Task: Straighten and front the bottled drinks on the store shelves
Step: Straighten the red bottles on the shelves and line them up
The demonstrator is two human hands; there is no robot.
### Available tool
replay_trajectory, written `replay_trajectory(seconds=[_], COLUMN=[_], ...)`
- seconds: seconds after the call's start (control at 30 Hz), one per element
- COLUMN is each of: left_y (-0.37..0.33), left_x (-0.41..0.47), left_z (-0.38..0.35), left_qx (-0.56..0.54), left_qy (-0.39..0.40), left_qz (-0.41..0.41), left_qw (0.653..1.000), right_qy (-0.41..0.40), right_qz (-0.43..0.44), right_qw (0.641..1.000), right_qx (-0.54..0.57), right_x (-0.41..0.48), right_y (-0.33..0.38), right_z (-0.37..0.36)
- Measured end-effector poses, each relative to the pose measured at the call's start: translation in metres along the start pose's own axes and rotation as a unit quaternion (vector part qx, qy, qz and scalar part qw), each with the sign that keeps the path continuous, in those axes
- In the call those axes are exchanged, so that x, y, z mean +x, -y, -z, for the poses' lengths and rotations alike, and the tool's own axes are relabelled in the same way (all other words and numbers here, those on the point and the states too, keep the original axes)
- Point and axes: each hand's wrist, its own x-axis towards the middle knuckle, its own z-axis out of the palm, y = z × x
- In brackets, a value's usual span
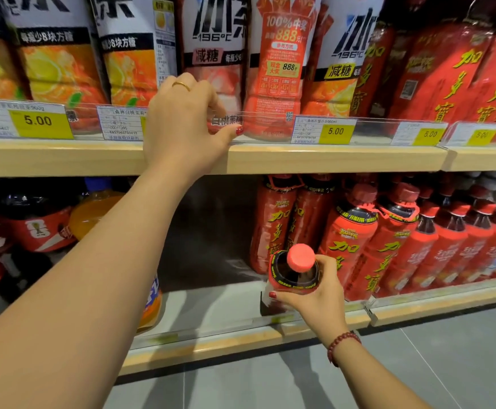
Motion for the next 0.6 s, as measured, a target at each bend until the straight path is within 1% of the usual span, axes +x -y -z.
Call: replay_trajectory(seconds=[0.17, 0.33, 0.47, 0.6], left_y=[-0.002, -0.002, -0.005, -0.007], left_x=[0.000, 0.003, 0.004, 0.004], left_z=[0.002, 0.004, 0.006, 0.007], left_qx=[0.004, -0.003, -0.008, -0.011], left_qy=[0.005, 0.022, 0.032, 0.035], left_qz=[0.003, 0.017, 0.030, 0.044], left_qw=[1.000, 1.000, 0.999, 0.998], right_qy=[-0.048, -0.122, -0.146, -0.148], right_qz=[0.048, 0.078, 0.092, 0.128], right_qw=[0.997, 0.976, 0.954, 0.947], right_qx=[0.041, 0.163, 0.245, 0.253], right_x=[0.010, 0.024, 0.045, 0.068], right_y=[0.050, 0.098, 0.141, 0.187], right_z=[0.016, 0.042, 0.076, 0.119])
